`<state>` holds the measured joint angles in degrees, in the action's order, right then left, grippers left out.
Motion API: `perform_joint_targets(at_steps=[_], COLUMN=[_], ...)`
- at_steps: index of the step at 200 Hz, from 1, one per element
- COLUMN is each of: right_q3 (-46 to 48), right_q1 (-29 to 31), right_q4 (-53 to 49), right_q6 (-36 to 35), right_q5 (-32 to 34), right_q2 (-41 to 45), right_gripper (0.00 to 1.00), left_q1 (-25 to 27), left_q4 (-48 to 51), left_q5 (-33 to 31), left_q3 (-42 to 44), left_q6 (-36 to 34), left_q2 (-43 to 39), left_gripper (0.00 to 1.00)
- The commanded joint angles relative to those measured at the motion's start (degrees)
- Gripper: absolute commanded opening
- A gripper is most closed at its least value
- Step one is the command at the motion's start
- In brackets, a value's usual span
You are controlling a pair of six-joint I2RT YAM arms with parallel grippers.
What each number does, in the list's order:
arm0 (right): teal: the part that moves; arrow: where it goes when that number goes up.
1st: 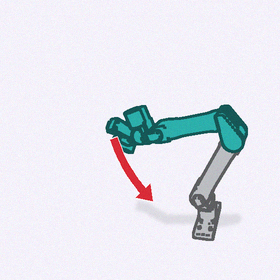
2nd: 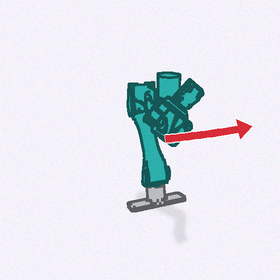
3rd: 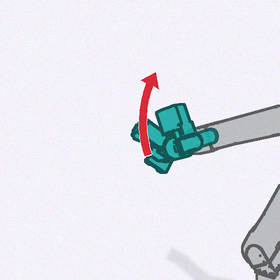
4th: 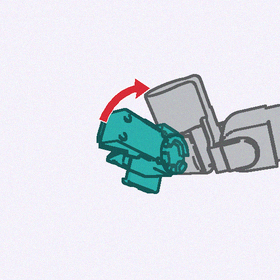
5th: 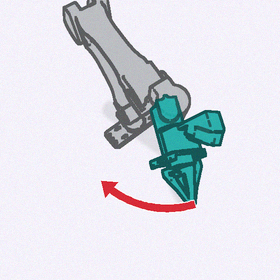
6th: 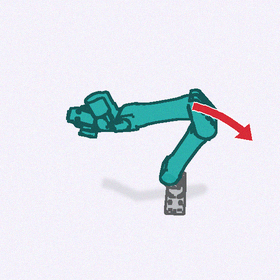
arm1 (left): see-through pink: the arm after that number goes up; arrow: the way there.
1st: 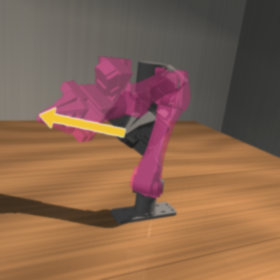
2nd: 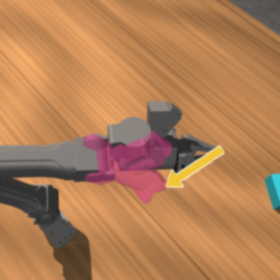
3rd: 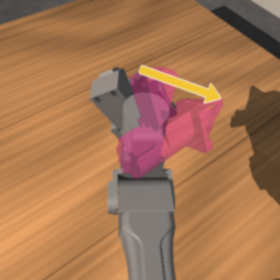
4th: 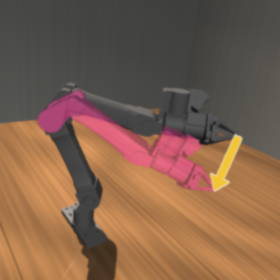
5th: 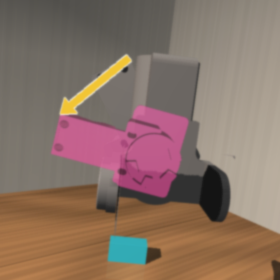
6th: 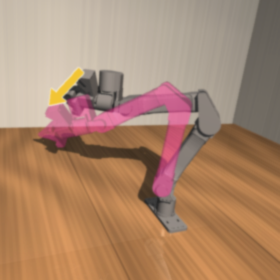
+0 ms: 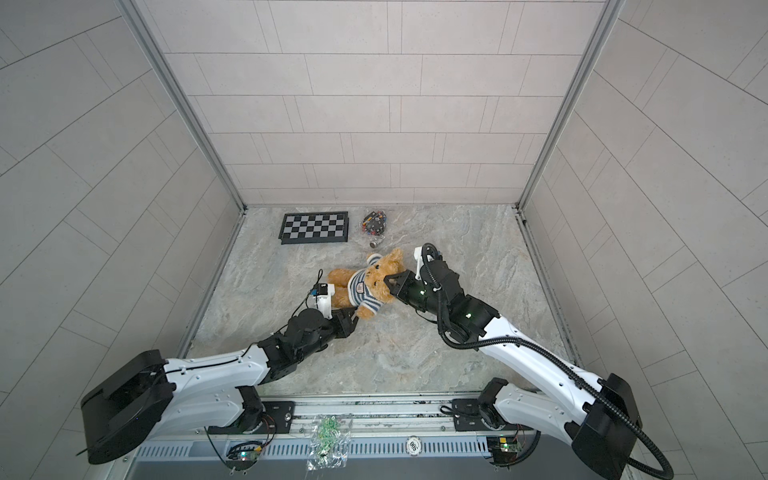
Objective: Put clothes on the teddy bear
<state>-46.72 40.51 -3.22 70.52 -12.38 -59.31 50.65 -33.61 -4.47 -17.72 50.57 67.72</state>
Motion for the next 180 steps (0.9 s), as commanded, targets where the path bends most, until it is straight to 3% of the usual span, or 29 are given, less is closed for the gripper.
perform_joint_targets(at_steps=[1, 33, 71, 99, 180], right_q3=[-2.1, -2.1, -1.4, -1.5, -1.6], right_q1=[0.4, 0.4, 0.4, 0.4, -1.6], right_q4=[3.3, 4.4, 5.2, 3.4, 4.4], right_q6=[2.6, 2.9, 2.5, 1.4, -0.9], right_q5=[1.7, 1.0, 1.0, 1.5, -3.5], right_q2=[2.3, 2.8, 3.9, 5.4, 6.1], right_gripper=[0.00, 0.00, 0.00, 0.00, 0.00], left_q1=[0.2, 0.2, 0.2, 0.1, -0.2], left_q4=[-4.2, -5.6, -6.5, -3.9, 2.0], left_q5=[-2.1, -2.4, -2.6, -3.1, -4.8], left_q3=[-1.6, -2.7, -3.1, -3.0, -1.8], left_q6=[-0.6, -0.3, -0.1, 0.2, -1.4], left_q2=[1.2, 3.7, 5.0, 4.8, 0.9], left_gripper=[0.40, 0.34, 0.11, 0.00, 0.00])
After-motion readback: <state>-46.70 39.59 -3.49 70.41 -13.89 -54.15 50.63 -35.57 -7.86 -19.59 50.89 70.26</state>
